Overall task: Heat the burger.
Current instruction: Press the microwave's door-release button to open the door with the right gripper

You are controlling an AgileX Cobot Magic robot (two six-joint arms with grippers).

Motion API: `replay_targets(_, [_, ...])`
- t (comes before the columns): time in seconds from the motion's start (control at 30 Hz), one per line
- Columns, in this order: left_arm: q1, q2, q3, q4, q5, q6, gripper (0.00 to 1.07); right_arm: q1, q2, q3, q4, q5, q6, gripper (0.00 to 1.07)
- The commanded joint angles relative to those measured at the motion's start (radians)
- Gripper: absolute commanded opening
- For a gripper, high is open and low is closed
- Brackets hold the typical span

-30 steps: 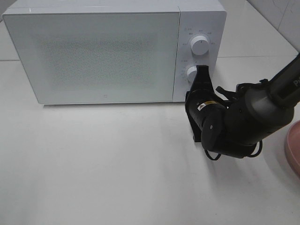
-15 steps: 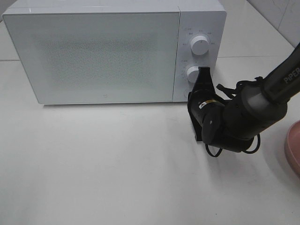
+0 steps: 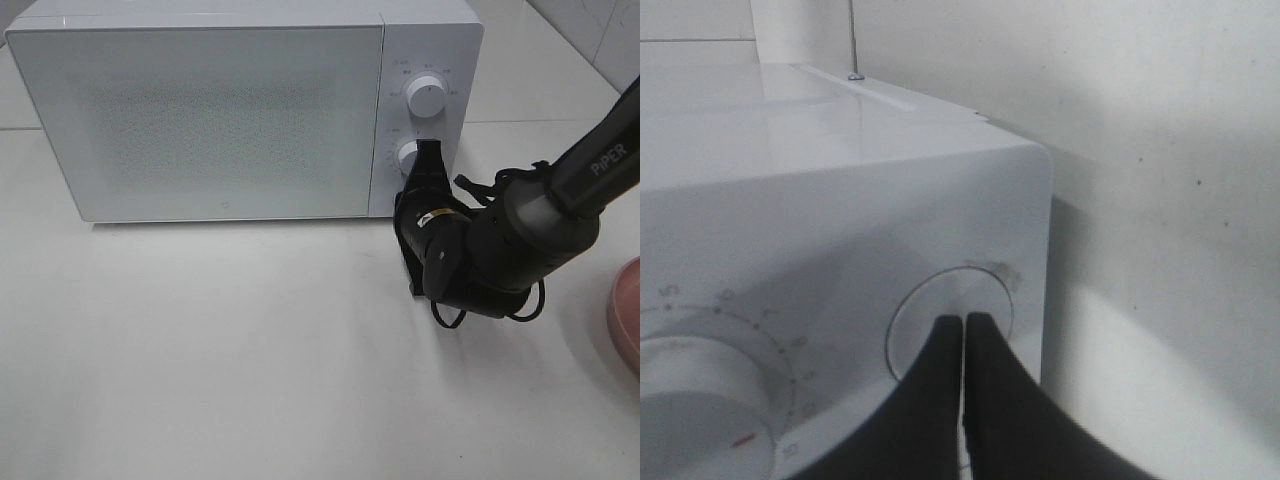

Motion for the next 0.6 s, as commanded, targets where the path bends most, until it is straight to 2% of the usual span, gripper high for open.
replay_targets(0.03, [0.003, -0.019, 0.002, -0.003, -0.016, 0.000, 1.00, -0.017, -0.001, -0.008, 0.003, -0.030, -0.009, 0.00])
replay_targets(0.6, [0.003, -0.019, 0.002, -0.003, -0.016, 0.000, 1.00, -0.020, -0.001, -0.068, 0.018, -0.067, -0.019, 0.00])
